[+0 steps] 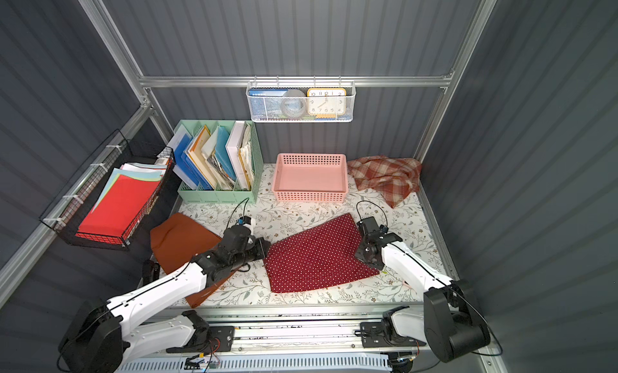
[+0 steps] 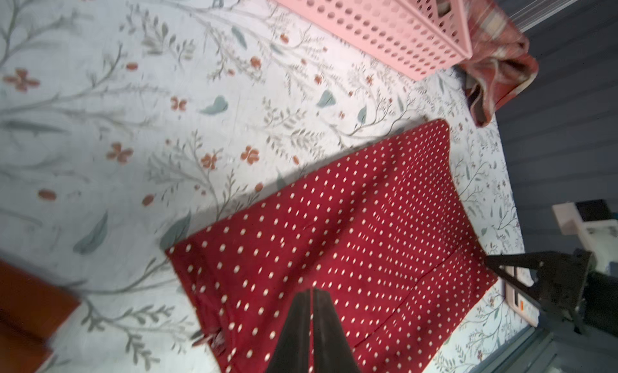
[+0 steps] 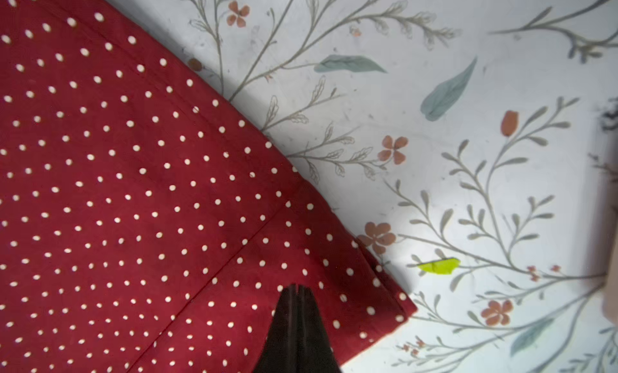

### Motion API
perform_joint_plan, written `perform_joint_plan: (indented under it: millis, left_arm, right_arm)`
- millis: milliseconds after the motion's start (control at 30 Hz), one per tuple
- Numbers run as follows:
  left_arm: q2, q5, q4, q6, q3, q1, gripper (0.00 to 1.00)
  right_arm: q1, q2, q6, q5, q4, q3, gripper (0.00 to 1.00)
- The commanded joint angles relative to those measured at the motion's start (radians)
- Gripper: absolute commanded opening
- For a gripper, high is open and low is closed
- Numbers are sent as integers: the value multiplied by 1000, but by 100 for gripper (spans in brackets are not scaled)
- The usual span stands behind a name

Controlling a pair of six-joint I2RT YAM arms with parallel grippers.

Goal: Roll up the skirts
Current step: Adjust the skirt at the center of the board.

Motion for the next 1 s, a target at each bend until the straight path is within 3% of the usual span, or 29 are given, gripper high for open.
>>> perform_joint_plan:
  millis: [0,200,367,700,967]
  left_arm:
    - [115,72,19,101,104,11,0]
    - [262,149,127,114,159,11,0]
    - [346,192,172,108,146,12,0]
    - [303,171,169,115,109,30,0]
    - [274,178,160,112,103,32,0]
  right_arm:
    - [8,26,48,-39,-35,11,0]
    - [24,-48,113,-34,-13,-75,0]
    - [17,86,120,-40,19,-56,0]
    - [-107,267,30,-150,59,52,0]
    - [-157,463,-43,-217,39,253,0]
